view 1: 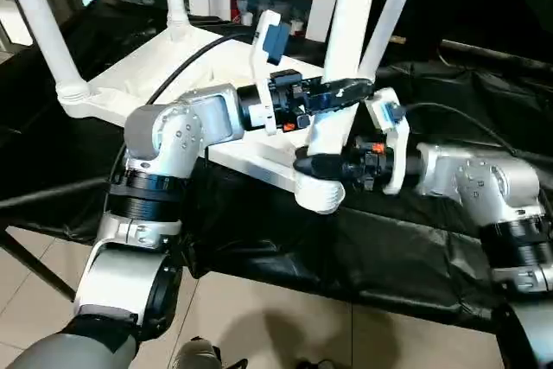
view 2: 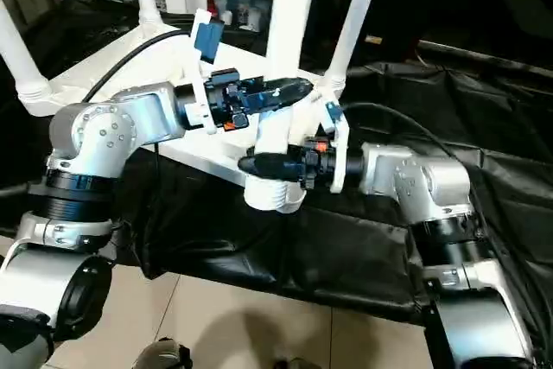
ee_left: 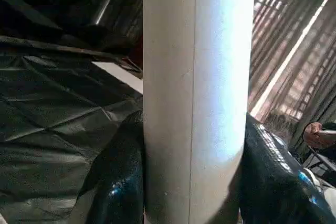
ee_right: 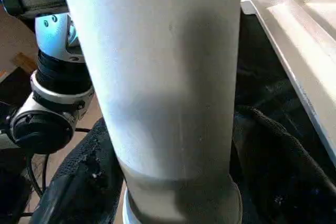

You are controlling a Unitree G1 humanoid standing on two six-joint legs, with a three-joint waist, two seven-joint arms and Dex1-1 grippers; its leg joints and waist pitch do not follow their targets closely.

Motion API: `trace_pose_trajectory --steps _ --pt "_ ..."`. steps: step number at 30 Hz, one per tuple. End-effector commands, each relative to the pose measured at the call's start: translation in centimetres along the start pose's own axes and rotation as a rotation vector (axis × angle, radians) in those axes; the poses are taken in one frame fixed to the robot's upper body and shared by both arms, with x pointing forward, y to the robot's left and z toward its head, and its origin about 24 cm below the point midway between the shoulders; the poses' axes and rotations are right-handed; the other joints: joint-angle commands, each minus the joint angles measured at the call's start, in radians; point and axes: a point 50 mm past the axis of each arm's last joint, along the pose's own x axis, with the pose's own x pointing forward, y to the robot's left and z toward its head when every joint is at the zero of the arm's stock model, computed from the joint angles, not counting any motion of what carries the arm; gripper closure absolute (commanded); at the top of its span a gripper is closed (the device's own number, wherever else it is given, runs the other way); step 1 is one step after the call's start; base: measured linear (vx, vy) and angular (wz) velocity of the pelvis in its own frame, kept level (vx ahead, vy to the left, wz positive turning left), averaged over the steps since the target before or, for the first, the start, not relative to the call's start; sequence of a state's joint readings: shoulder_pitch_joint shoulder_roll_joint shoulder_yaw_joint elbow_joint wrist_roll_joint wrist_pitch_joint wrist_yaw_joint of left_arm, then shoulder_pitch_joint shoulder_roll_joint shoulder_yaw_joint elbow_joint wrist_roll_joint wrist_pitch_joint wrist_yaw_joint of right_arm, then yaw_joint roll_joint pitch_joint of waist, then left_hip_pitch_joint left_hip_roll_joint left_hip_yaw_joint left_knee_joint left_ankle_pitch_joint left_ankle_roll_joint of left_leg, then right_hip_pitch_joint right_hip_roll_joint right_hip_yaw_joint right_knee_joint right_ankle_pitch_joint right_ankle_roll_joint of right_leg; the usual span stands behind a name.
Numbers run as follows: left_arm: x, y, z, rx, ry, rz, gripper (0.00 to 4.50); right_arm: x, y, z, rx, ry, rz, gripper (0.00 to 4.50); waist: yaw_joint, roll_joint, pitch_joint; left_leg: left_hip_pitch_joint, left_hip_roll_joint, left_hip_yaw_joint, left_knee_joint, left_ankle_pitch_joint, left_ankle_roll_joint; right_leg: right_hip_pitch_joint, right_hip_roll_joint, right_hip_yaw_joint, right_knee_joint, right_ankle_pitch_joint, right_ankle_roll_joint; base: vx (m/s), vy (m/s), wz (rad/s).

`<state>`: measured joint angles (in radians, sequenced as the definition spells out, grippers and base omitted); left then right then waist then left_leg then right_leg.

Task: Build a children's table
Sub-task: Pick table leg

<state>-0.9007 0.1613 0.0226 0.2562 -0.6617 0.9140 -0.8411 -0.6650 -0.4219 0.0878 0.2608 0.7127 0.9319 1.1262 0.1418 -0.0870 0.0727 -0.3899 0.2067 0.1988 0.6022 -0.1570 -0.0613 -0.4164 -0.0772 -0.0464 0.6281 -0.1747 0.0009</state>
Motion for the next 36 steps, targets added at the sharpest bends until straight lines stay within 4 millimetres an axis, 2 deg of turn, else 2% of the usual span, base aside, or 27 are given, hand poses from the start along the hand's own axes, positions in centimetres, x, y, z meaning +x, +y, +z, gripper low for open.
trace_pose_trajectory --steps 1,4,13,14,19,20,25,32,34,36 --pt "0.47 -0.87 0.23 0.025 0.011 -0.056 2.60 -0.47 -0.12 0.46 -0.013 -0.014 -0.013 1.43 0.000 -0.007 -0.085 0.023 0.020 -0.010 -0.060 -0.126 -0.025 0.056 -0.059 0.032 -0.066 -0.160 -0.185 0.000 0.000 0.00" --pt "0.32 -0.79 0.21 0.023 0.017 -0.057 2.60 -0.68 -0.11 0.56 -0.014 -0.019 -0.003 1.43 0.002 -0.002 -0.086 0.023 0.019 -0.010 -0.060 -0.131 -0.027 0.057 -0.059 0.032 -0.066 -0.155 -0.188 0.000 0.000 0.00" --pt "0.36 -0.80 0.17 0.024 0.028 -0.069 2.60 -0.78 -0.11 0.53 -0.011 -0.024 0.006 1.43 0.001 -0.002 -0.086 0.024 0.019 -0.010 -0.060 -0.135 -0.030 0.058 -0.058 0.032 -0.065 -0.147 -0.196 0.000 0.000 0.00" --pt "0.36 -0.77 0.18 0.025 0.030 -0.070 2.60 -0.78 -0.15 0.55 -0.012 -0.023 0.008 1.60 0.001 0.000 -0.087 0.024 0.019 -0.010 -0.060 -0.132 -0.029 0.058 -0.058 0.032 -0.064 -0.142 -0.197 0.000 0.000 0.00" --pt "0.35 -0.76 0.15 0.026 0.034 -0.073 2.60 -0.73 -0.20 0.51 -0.012 -0.020 0.008 1.89 0.002 -0.001 -0.087 0.023 0.020 -0.011 -0.059 -0.132 -0.028 0.059 -0.058 0.032 -0.063 -0.134 -0.200 0.000 0.000 0.00" --pt "0.37 -0.75 0.14 0.025 0.034 -0.073 2.60 -0.69 -0.17 0.47 -0.012 -0.018 0.009 2.13 0.001 0.001 -0.087 0.024 0.019 -0.011 -0.059 -0.132 -0.029 0.059 -0.058 0.032 -0.063 -0.132 -0.201 0.000 0.000 0.00" --pt "0.51 -0.75 0.10 0.018 0.031 -0.072 2.61 -0.74 -0.09 0.37 -0.010 -0.016 0.011 2.37 0.001 0.002 -0.088 0.025 0.020 -0.011 -0.059 -0.130 -0.029 0.059 -0.058 0.031 -0.062 -0.123 -0.206 0.000 0.000 0.00" --pt "0.48 -0.58 0.10 0.027 0.019 -0.042 2.61 -0.78 -0.22 0.27 -0.011 -0.028 0.003 2.48 0.001 0.002 -0.087 0.025 0.020 -0.011 -0.060 -0.148 -0.034 0.058 -0.058 0.031 -0.065 -0.149 -0.202 0.000 0.000 0.00" --pt "0.37 -0.27 0.29 0.026 -0.008 -0.007 2.05 -0.77 -0.19 0.24 -0.014 -0.037 0.002 2.49 0.002 0.003 -0.088 0.025 0.020 -0.012 -0.059 -0.144 -0.035 0.059 -0.058 0.031 -0.064 -0.141 -0.202 0.000 0.000 0.00" --pt "0.26 -0.14 0.57 0.007 -0.047 -0.001 1.88 -0.81 -0.15 0.22 -0.014 -0.045 0.001 2.51 0.001 0.002 -0.088 0.025 0.020 -0.011 -0.059 -0.143 -0.032 0.059 -0.057 0.031 -0.063 -0.131 -0.207 0.000 0.000 0.00"
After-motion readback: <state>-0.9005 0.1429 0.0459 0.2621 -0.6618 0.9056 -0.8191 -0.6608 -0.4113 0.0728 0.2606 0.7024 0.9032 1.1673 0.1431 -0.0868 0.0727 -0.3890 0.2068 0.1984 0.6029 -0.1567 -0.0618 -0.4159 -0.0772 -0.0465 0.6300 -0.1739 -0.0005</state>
